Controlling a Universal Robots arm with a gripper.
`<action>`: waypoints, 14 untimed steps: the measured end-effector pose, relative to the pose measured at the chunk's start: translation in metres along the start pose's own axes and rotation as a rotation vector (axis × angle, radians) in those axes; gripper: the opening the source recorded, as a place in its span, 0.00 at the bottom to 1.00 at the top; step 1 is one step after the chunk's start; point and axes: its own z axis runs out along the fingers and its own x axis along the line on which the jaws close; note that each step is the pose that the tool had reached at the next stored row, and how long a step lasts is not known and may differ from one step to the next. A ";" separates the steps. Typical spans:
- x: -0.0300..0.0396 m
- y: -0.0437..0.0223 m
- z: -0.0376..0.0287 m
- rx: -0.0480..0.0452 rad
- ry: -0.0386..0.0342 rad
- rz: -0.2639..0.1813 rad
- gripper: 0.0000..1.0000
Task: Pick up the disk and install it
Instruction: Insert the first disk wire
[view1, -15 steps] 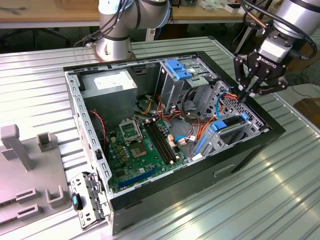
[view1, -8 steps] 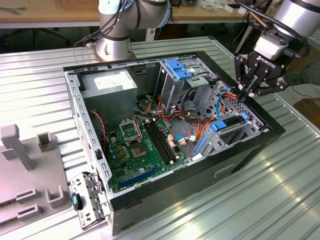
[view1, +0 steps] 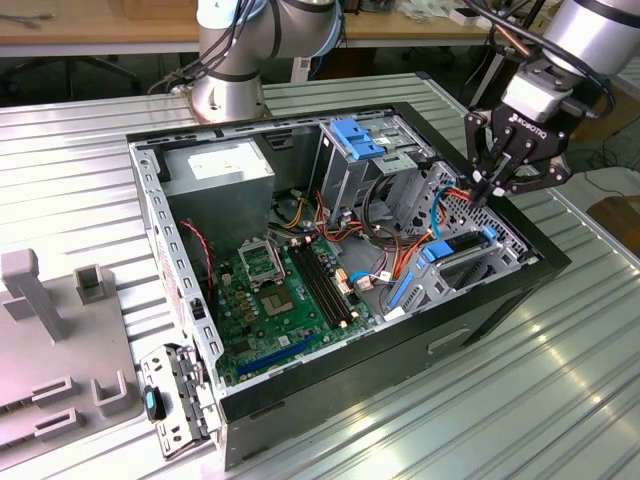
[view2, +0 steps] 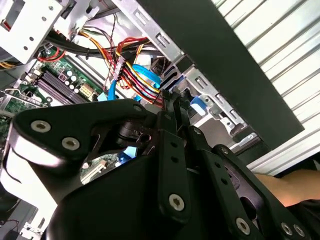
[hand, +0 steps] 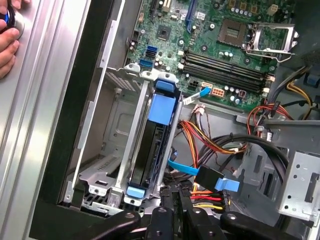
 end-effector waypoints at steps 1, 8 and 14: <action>-0.0001 0.0005 0.0000 0.0000 0.0000 0.001 0.16; -0.0003 0.0010 0.0003 -0.0004 -0.0010 0.153 0.16; -0.0001 0.0021 0.0006 -0.0004 -0.0023 0.213 0.16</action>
